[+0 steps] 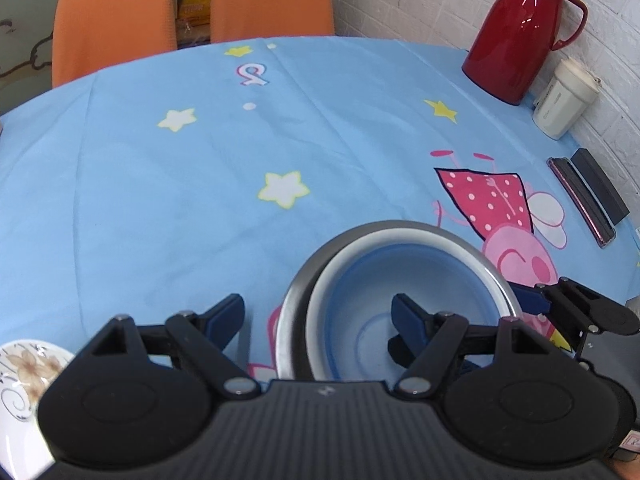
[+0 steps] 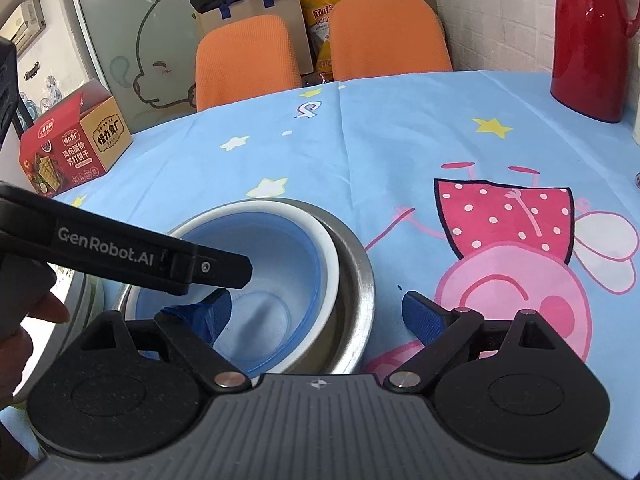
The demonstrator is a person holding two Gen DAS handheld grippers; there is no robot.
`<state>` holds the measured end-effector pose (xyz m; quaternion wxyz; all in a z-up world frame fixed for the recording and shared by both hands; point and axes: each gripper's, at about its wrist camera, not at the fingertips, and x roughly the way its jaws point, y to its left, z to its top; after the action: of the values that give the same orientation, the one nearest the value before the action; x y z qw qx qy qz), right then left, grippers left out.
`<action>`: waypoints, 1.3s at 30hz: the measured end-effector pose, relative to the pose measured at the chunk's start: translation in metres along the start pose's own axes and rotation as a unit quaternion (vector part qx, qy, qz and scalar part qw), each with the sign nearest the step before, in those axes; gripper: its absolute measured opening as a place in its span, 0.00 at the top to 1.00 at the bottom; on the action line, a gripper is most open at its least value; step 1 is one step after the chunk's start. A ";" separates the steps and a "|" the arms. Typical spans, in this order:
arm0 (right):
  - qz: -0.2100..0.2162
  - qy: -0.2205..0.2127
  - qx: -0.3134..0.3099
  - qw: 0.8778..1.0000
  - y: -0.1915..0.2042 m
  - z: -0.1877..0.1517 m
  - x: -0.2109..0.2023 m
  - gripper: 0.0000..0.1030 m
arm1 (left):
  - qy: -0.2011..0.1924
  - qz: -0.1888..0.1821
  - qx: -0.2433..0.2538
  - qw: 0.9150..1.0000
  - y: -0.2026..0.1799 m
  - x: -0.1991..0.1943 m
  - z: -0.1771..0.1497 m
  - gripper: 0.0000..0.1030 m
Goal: Organize plates and bowls
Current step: 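Move the left gripper to the steel bowl rim and grasp the nested bowls, then lift the nested bowls with the left gripper onto the plate stack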
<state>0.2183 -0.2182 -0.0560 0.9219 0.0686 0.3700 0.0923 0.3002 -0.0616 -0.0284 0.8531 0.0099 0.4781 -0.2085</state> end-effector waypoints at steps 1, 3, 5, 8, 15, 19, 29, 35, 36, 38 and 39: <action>-0.001 0.001 -0.001 1.000 0.001 0.000 0.001 0.23 | 0.002 0.002 0.000 1.000 0.000 0.003 0.000 0.28; -0.006 0.001 -0.008 1.000 0.005 -0.001 0.003 0.22 | 0.005 0.002 0.001 1.000 0.000 0.006 -0.001 0.28; -0.013 0.000 -0.019 1.000 0.009 -0.002 0.004 0.22 | 0.008 0.005 0.004 1.000 0.000 0.009 -0.001 0.28; -0.024 -0.006 -0.033 0.999 0.014 -0.006 0.005 0.20 | 0.007 0.011 0.017 1.000 -0.002 0.013 -0.002 0.28; -0.031 -0.006 -0.012 0.999 0.010 -0.009 -0.001 0.20 | -0.005 0.015 0.030 0.999 -0.004 0.009 -0.007 0.37; -0.015 -0.024 0.003 1.000 0.010 -0.015 -0.009 0.25 | -0.010 0.013 0.028 0.999 -0.007 0.006 -0.011 0.45; -0.024 -0.025 -0.025 0.999 0.030 -0.010 -0.014 0.23 | 0.011 0.006 0.007 1.000 -0.019 0.006 -0.006 0.61; -0.015 -0.021 -0.013 1.000 0.019 -0.008 -0.018 0.24 | 0.002 -0.004 0.019 1.000 -0.030 -0.001 -0.005 0.60; -0.023 -0.023 -0.014 0.999 0.021 -0.006 -0.020 0.23 | -0.001 -0.007 0.021 1.000 -0.032 -0.004 -0.004 0.60; -0.033 -0.038 -0.023 0.998 0.026 -0.002 -0.027 0.23 | -0.017 -0.006 0.025 1.000 -0.033 -0.018 0.000 0.61; -0.034 -0.044 -0.028 0.998 0.028 0.001 -0.031 0.23 | -0.024 -0.004 0.024 0.999 -0.032 -0.025 0.002 0.61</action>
<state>0.1937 -0.1976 -0.0294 0.9413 0.0342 0.3288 0.0682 0.2789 -0.0828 -0.0010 0.8631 0.0238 0.4522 -0.2237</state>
